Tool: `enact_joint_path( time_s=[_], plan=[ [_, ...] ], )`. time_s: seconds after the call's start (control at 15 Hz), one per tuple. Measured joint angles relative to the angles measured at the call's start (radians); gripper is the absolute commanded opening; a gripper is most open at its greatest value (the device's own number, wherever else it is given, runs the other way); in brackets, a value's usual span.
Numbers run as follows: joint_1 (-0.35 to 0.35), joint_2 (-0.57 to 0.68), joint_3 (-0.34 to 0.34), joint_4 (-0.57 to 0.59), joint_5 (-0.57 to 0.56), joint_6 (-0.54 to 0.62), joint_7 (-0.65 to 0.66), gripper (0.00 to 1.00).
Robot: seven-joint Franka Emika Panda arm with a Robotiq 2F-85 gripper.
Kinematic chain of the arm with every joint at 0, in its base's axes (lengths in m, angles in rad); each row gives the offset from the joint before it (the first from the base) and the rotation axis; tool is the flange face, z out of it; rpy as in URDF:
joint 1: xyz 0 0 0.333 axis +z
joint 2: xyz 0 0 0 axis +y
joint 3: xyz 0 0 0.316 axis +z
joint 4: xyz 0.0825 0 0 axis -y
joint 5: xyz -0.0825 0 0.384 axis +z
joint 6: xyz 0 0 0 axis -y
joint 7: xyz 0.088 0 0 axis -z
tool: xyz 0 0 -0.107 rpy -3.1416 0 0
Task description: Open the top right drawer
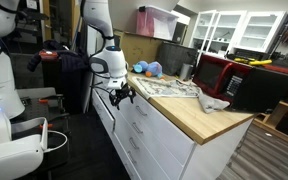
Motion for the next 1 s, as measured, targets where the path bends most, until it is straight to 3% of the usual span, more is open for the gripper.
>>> enact_joint_path(
  time_s=[0.2,0.47,1.0],
  plan=[
    [-0.033,0.090,0.004,0.045,-0.024,0.063,0.001,1.00],
    [-0.114,0.162,0.065,0.094,-0.092,0.128,0.010,1.00],
    [-0.109,0.192,0.033,0.192,-0.150,0.127,0.028,1.00]
  ],
)
